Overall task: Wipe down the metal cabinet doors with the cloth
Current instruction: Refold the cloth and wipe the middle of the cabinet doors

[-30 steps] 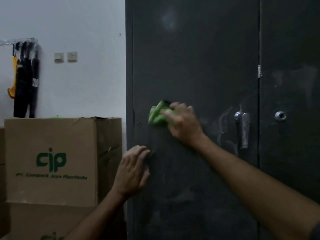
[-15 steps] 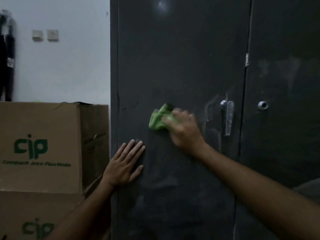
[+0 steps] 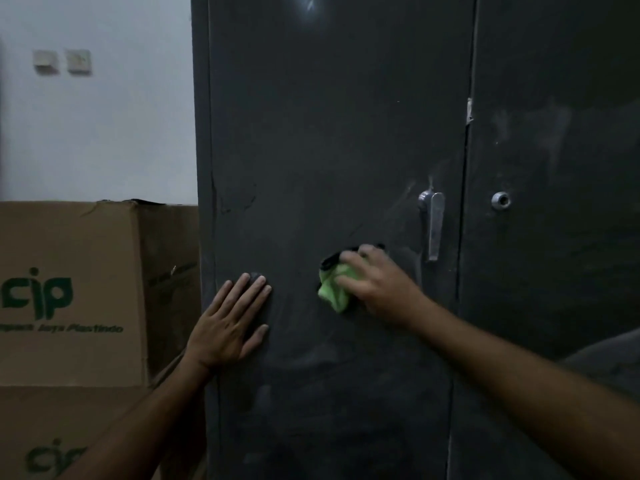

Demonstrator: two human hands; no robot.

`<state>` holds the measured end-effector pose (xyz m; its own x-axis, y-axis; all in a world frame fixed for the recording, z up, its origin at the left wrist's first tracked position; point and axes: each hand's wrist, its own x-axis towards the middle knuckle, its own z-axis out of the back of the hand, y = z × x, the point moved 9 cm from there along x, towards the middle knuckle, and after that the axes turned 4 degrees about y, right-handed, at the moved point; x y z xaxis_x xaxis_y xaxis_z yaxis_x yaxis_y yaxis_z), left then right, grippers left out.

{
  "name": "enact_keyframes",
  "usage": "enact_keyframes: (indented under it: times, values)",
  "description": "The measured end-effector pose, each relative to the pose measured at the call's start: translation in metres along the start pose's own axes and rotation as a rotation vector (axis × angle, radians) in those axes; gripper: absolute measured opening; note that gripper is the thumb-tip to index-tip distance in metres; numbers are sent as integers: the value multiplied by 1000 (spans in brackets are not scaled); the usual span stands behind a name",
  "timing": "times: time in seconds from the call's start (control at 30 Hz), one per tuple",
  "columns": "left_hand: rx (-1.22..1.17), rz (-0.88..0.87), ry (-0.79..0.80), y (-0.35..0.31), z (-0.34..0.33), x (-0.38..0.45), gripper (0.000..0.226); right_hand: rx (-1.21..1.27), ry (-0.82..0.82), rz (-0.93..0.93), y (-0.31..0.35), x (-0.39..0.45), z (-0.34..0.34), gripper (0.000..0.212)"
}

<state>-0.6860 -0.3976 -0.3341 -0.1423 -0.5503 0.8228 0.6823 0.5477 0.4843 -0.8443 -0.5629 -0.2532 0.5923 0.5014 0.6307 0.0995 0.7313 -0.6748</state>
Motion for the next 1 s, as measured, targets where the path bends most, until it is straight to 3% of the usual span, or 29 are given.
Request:
enact_keyframes:
  times: [0.03,0.1,0.17,0.23,0.3,0.37,0.43,0.53,0.6,0.7,0.73,0.8,0.93,1.0]
  values:
    - [0,1,5,1,-1,0,72,-3,-39,-68,-26,14,14,29]
    - [-1,-1,14,3,-3,-1,73,27,-167,-427,-89,40,48,37]
    - [7,6,10,3,-4,-2,74,69,-256,-660,-103,41,56,42]
    - [4,1,-1,0,-4,-2,74,49,-211,-578,-59,18,27,42]
    - [6,-3,-2,1,-5,-2,74,54,-91,-309,3,-23,-6,38]
    - [12,-8,-2,1,-5,-3,74,33,-4,-134,17,-49,-14,33]
    - [20,-8,-8,1,-3,-2,74,41,-55,-237,-17,-36,5,35]
    - [19,-10,0,0,-3,-2,74,141,-200,-664,-63,-12,29,42]
    - [17,-6,8,0,-3,-2,75,145,-193,-595,-30,-20,11,44]
    - [18,-6,-6,2,-2,-2,75,131,0,-222,37,-87,-33,41]
    - [18,-11,-12,2,-1,-2,75,129,38,-187,35,-111,-35,37]
    - [16,-15,-21,0,1,0,74,105,2,-252,2,-136,-21,37]
    - [7,-1,-14,0,0,-1,74,99,-178,-723,-78,-125,17,38]
    - [5,3,-13,1,0,-1,73,89,-206,-716,-60,-123,12,38]
